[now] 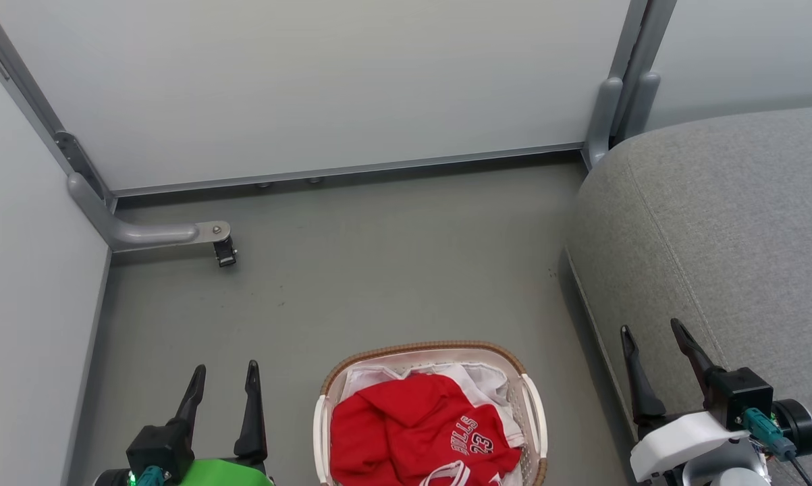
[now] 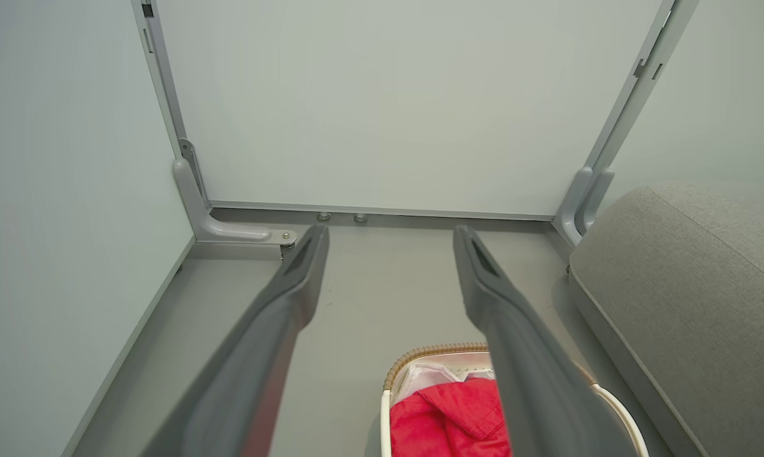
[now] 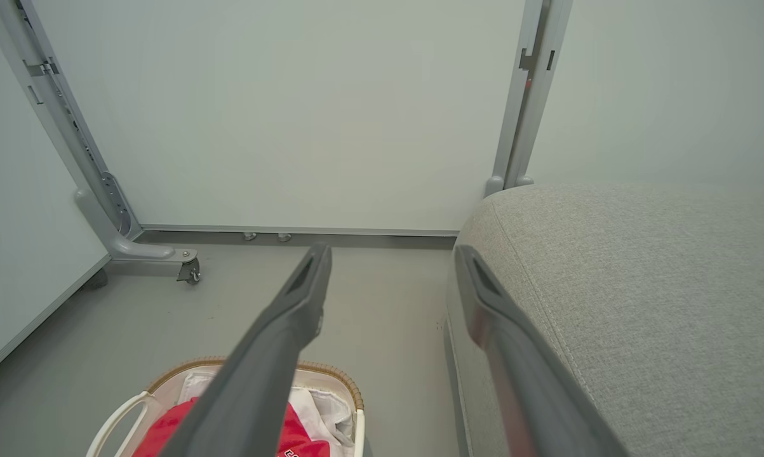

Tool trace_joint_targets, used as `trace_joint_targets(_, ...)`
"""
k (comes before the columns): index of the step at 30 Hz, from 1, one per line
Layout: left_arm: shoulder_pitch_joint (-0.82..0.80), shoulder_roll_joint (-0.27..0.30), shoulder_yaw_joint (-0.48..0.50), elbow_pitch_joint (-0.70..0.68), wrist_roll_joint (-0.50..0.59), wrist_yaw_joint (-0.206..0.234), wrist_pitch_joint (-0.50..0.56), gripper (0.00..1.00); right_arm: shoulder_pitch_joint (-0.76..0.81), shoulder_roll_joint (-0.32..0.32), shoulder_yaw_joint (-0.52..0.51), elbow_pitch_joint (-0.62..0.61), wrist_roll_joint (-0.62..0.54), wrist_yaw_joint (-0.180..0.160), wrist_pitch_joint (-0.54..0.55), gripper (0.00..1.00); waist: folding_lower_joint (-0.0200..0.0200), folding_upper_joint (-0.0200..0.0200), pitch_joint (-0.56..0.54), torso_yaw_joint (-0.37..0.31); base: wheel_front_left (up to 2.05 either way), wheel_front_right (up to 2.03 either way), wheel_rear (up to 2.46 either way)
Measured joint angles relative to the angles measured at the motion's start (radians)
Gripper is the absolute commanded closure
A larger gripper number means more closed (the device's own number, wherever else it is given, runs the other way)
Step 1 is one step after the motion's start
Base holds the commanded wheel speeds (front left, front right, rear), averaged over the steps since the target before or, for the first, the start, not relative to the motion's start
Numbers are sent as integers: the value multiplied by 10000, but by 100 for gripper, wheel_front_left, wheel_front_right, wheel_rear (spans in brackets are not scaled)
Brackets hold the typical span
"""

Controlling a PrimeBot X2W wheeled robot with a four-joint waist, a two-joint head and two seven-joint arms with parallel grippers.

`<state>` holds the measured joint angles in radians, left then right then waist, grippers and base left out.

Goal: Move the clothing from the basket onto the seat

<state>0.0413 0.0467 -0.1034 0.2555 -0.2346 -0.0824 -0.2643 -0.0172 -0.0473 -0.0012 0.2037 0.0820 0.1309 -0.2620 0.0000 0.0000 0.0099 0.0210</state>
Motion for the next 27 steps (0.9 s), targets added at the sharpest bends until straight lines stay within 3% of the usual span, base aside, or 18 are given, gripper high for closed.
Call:
trace_joint_targets(17, -124, 2, -368, -71, 123, -17, 0, 0, -59, 0, -132, -178, -40, 0, 0, 0, 0, 0, 374, 12, 0, 0, 0)
trace_joint_targets(27, -1871, 8, -1271, 94, 736, -240, -4, 0, -1130, -2, -428, -665, -182, 2, -13, 0, 0, 0, 1688, -29, 0, 0, 0)
